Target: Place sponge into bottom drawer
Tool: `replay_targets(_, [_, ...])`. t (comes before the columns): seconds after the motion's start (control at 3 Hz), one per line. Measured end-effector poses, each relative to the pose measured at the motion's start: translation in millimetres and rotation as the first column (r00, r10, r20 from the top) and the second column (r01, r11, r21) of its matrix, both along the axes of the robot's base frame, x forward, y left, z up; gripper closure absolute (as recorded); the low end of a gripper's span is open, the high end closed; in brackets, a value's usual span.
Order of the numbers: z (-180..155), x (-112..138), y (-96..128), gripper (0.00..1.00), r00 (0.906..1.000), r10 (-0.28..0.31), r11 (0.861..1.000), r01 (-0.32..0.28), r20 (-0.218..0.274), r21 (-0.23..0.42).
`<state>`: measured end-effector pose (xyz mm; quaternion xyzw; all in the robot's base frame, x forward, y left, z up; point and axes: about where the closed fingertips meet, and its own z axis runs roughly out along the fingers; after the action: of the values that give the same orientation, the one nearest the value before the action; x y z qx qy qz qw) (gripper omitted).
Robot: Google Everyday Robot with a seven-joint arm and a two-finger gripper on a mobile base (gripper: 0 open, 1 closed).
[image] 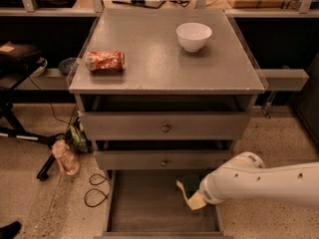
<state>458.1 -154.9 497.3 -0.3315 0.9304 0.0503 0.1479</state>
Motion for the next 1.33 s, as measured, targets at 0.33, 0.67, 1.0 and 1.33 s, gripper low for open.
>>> replay_targets(0.33, [-0.2, 0.1, 0.0, 1.00, 1.0000, 0.000, 1.000, 0.000, 0.000, 0.000])
replay_targets(0.67, [-14.1, 9.0, -0.2, 1.00, 0.9999, -0.016, 1.000, 0.016, -0.001, 0.023])
replay_targets(1.0, [-30.9, 25.4, -2.2, 1.00, 0.9997, -0.025, 0.999, 0.025, -0.004, 0.035])
replay_targets(1.33, [-47.9, 39.0, -4.6, 1.00, 0.9992, -0.040, 0.998, 0.040, -0.011, 0.052])
